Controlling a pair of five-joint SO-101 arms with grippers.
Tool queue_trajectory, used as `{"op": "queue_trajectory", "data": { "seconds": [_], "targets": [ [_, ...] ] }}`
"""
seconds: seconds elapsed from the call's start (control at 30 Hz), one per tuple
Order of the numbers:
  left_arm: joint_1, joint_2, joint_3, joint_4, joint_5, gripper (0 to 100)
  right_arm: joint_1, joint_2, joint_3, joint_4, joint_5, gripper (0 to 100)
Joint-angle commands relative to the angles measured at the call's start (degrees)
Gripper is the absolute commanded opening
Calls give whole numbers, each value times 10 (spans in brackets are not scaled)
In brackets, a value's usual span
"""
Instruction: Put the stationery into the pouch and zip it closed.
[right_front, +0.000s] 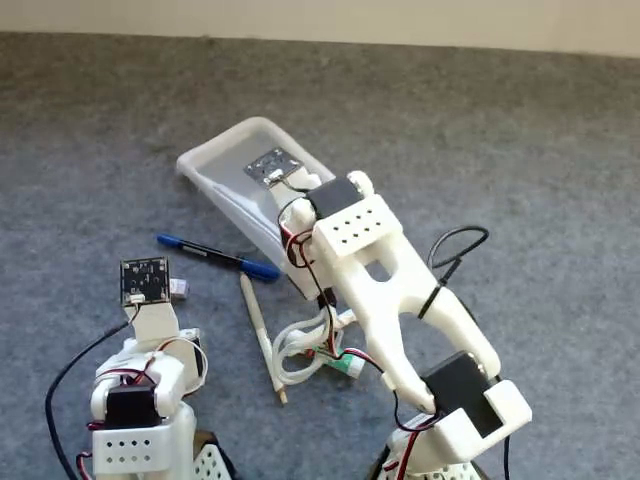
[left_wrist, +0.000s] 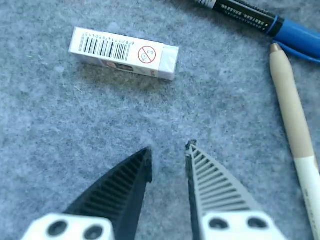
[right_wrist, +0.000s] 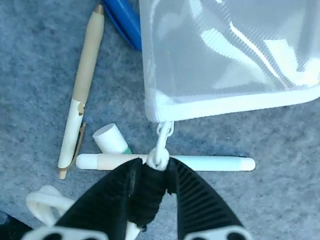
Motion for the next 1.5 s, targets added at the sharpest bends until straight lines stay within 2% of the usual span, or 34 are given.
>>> {"op": "queue_trajectory", "data": {
  "seconds": [0.0, 0.87, 1.07, 1.47],
  "targets": [
    [-5, -4, 13, 2, 4, 115, 9, -29, -26, 0, 10, 5],
    [-5, -4, 13, 2, 4, 115, -11, -204, -27, -104, 10, 5],
    [-5, -4, 13, 2, 4, 115, -44, -225, -27, -106, 10, 5],
    [-2, -4, 13, 2, 5, 115, -44, -227, -29, -106, 5, 5]
  ]
}}
